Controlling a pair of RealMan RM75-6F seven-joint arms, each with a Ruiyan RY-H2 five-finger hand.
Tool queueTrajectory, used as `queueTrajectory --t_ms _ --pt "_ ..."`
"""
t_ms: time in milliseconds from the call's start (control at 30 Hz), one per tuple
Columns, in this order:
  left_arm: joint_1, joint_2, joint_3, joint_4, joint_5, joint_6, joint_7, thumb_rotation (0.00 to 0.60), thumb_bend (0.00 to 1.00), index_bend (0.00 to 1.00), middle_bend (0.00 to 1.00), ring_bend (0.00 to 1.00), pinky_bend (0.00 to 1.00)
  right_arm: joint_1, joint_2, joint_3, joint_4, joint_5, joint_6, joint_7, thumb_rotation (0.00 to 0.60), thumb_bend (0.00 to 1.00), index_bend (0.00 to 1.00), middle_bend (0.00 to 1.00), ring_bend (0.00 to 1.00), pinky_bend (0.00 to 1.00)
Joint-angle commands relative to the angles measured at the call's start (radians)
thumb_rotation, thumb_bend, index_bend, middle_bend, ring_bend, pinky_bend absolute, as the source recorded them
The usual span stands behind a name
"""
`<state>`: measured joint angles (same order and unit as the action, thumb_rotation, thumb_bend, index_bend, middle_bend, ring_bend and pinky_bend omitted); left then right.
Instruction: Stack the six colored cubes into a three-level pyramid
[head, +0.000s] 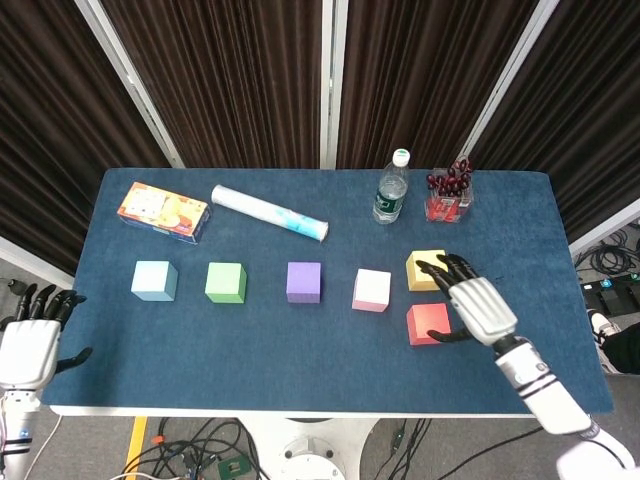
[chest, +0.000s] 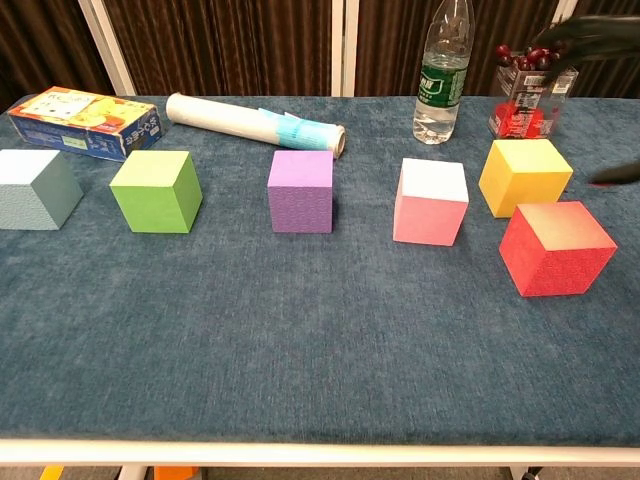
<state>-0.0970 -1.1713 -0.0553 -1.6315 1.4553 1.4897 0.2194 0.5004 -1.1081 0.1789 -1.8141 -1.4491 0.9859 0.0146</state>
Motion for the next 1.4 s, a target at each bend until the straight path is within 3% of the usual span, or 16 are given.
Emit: queueTrajectory --t_ms 33,267,633,933,1233,1400 --pt "0.0 0.001 -0.001 0.001 0.0 0.001 -0.001 0.6 0.11 0.26 0.21 0.09 0.04 0.128 -0.131 0.066 0.053 0.145 -0.128 -0.078 0.6 0.03 0.0 0.18 0.02 0.04" --pt "0.0 0.008 -0.002 0.002 0.001 0.003 -0.003 0.6 0.11 0.26 0.21 0.09 0.04 0.305 -0.321 0.118 0.198 0.369 -0.252 -0.176 0.6 0.03 0.0 0.16 0.02 0.04" --pt "0.019 0.016 0.002 -0.006 -0.002 0.026 -0.007 0.6 0.11 0.26 0.21 0.09 0.04 0.481 -0.572 0.112 0.451 0.581 -0.297 -0.267 0.6 0.03 0.0 0.13 0.0 0.04" --pt "0.02 0.02 -0.002 -0.001 -0.005 0.026 -0.012 0.6 0.11 0.26 0.21 0.09 0.04 0.518 -0.672 0.109 0.581 0.586 -0.287 -0.244 0.6 0.07 0.01 0.17 0.0 0.04" --pt "0.02 0.02 -0.004 0.006 -0.008 0.023 -0.017 0.6 0.11 0.26 0.21 0.09 0.04 0.509 -0.743 0.126 0.68 0.482 -0.239 -0.135 0.6 0.12 0.21 0.34 0.1 0.06" --pt "0.02 0.019 -0.005 0.009 -0.008 0.024 -0.021 0.6 0.11 0.26 0.21 0.09 0.04 0.488 -0.741 0.119 0.664 0.449 -0.214 -0.111 0.6 0.12 0.23 0.39 0.12 0.07"
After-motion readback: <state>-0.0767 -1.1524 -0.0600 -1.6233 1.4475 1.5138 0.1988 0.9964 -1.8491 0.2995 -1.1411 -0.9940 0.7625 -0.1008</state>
